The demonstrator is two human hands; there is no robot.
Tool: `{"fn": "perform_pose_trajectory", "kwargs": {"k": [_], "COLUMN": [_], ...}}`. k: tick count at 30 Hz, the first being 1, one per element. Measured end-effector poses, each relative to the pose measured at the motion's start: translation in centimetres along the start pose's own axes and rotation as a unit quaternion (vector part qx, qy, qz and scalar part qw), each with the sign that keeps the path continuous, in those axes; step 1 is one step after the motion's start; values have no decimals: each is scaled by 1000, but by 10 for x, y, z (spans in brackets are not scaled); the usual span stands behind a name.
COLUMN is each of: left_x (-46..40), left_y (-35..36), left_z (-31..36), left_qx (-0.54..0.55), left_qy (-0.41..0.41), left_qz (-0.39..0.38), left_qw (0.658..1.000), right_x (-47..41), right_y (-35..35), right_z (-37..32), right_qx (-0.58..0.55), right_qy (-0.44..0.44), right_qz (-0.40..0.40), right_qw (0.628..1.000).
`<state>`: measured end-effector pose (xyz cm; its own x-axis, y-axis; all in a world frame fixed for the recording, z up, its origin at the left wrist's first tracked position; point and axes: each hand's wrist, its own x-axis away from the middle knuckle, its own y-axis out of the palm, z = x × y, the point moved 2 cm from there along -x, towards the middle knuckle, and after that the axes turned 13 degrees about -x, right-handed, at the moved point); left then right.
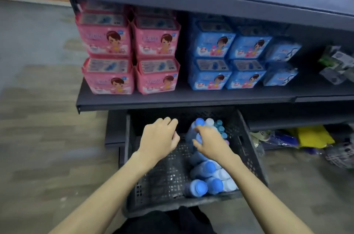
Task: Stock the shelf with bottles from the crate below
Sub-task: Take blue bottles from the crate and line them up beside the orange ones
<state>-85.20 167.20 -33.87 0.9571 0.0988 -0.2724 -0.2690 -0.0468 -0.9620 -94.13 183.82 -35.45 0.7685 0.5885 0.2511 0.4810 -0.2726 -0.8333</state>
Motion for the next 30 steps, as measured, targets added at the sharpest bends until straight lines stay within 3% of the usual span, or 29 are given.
{"fn": "perform_pose_trajectory", "kwargs": {"k": [3,7,16,22,30], "left_x": [31,60,85,90,99], "left_y": [36,63,85,89,98], "left_z": [25,37,30,24,24], "left_qx": [26,21,18,17,19], "left_qy": [8,-6,-1,-13,-16], "left_qz": [-82,-183,-254,-266,-279], "left_qw": [996,983,967,964,960], "right_x": [19,38,45,36,36], "right_y": [43,86,128,139,135], "right_z": [29,48,61,54,59], "right_qx": [13,35,100,86,56], "right_qy": [55,98,183,149,95], "right_qz": [-124,-194,-230,-255,-202], "right_qw": [991,976,951,952,973]}}
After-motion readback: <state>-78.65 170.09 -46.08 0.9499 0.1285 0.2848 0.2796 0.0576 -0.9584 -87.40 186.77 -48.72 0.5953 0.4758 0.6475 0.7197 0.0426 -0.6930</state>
